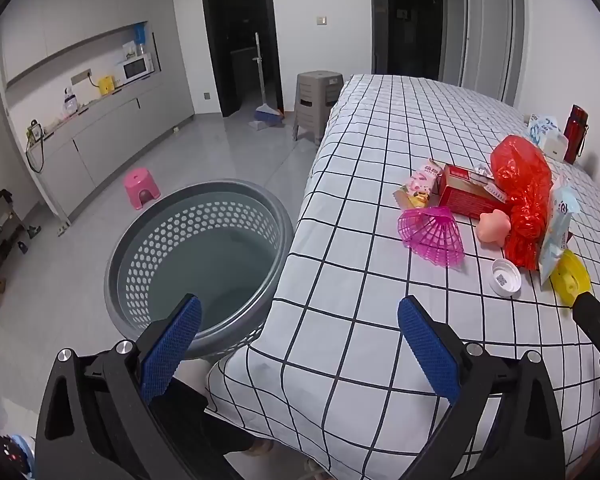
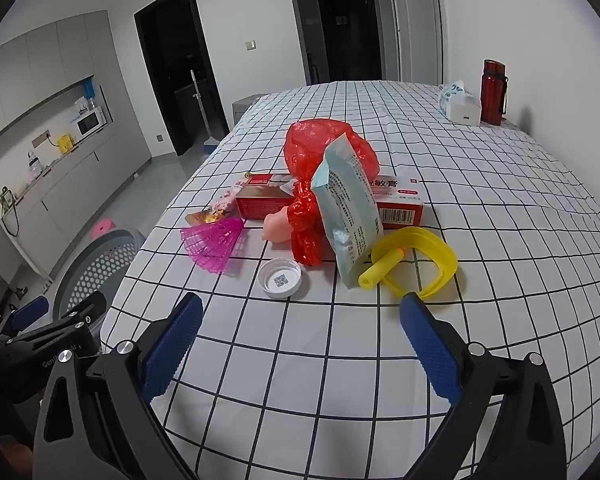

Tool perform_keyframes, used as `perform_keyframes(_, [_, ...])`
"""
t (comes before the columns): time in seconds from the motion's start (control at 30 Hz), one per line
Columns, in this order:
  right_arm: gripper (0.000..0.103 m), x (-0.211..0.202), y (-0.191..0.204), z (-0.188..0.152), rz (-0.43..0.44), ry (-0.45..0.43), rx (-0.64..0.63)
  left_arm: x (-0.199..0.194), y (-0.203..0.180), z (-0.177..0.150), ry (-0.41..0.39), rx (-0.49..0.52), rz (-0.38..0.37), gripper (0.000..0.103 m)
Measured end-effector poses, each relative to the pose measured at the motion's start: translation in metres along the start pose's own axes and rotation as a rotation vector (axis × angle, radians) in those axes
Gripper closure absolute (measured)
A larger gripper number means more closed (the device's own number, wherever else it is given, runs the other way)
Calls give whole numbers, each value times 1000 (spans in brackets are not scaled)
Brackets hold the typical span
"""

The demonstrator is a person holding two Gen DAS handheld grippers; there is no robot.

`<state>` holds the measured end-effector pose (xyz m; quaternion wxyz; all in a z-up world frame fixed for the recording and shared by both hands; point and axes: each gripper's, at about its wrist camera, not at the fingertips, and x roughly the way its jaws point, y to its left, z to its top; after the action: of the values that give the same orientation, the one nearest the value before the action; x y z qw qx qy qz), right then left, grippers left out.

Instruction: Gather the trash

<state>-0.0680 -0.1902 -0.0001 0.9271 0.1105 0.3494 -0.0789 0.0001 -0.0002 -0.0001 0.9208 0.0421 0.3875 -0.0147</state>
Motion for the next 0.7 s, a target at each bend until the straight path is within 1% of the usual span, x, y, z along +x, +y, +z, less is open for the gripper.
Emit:
perform_keyframes(0.3, [9, -6, 1, 1, -1, -8, -4, -2, 1, 1, -12, -4, 5, 6])
perform_keyframes(0.33, [9, -4, 0, 1, -2, -8, -4, -7, 0, 1, -14, -4, 6, 6])
perform_keyframes(0.37, [9, -10, 4, 2, 0, -9, -3, -8, 1, 1, -14, -5, 7, 6])
perform_keyframes(0.5, [9, -12, 2, 1, 3, -12, -3, -10, 1, 3, -13, -11, 7, 6])
perform_keyframes(0.7, [9, -12, 1, 1, 4, -16, -1, -10, 2, -1, -21, -5, 5, 6])
